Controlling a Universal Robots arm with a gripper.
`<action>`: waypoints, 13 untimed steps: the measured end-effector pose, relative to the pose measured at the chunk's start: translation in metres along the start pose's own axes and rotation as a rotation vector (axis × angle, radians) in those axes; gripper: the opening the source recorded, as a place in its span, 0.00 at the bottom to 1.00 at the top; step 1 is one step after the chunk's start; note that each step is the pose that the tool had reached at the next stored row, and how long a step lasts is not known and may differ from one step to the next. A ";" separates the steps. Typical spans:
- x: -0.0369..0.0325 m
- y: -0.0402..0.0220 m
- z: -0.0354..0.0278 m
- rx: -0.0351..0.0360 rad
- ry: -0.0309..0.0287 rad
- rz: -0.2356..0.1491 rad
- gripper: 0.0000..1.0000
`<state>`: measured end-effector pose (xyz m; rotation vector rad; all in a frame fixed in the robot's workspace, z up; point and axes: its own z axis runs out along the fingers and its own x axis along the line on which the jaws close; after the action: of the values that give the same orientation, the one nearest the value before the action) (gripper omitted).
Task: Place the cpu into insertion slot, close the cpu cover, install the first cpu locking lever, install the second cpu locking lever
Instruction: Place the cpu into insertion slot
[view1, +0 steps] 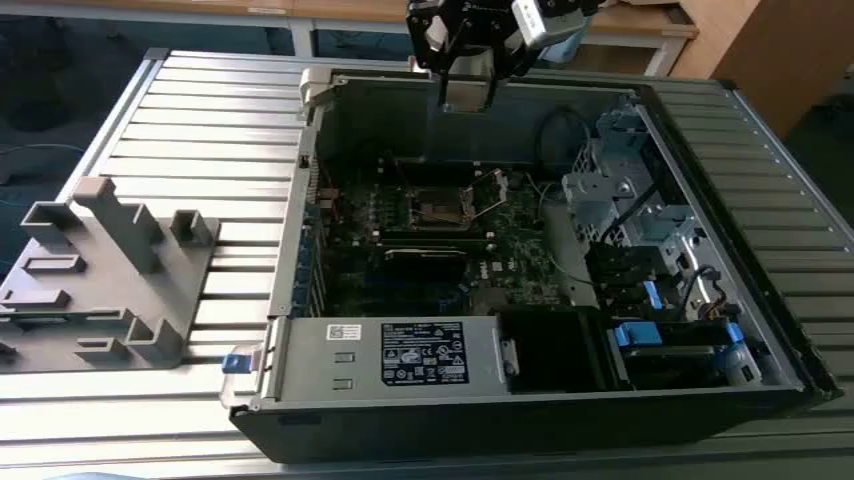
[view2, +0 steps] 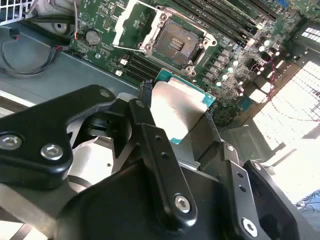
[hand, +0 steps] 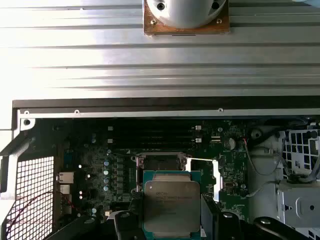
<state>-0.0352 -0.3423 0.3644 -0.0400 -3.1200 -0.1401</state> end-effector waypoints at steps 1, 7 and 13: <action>0.0000 0.0000 0.0000 0.0000 0.0000 0.000 0.54; -0.0001 -0.0002 0.0022 -0.0001 -0.0001 0.000 0.54; -0.0001 -0.0006 0.0069 0.0000 -0.0001 0.000 0.54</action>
<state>-0.0352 -0.3422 0.3575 -0.0399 -3.1201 -0.1400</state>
